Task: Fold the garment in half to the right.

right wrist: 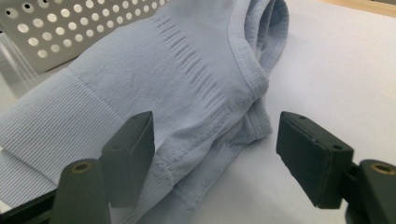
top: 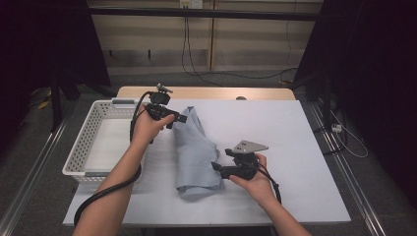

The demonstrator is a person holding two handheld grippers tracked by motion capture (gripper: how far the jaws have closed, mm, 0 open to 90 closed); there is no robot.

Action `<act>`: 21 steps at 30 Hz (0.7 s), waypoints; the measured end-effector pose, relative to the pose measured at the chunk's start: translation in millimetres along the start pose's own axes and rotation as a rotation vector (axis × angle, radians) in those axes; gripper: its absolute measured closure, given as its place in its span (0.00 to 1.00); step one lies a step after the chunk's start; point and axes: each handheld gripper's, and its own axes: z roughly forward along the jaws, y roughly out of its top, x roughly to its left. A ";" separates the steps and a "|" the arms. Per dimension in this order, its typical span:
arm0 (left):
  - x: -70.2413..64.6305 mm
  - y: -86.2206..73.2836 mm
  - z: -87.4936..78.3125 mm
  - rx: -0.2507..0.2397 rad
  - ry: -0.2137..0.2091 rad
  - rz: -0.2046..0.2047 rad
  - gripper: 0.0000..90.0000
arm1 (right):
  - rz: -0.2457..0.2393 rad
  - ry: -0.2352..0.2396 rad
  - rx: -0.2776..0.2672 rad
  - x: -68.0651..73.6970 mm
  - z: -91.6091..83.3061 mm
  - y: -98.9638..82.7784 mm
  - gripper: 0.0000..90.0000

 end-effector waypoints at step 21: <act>-10.8 -24.2 -1.3 -0.003 -0.048 -0.011 0.14 | 0.007 -0.034 0.000 -12.4 -4.8 -0.2 0.24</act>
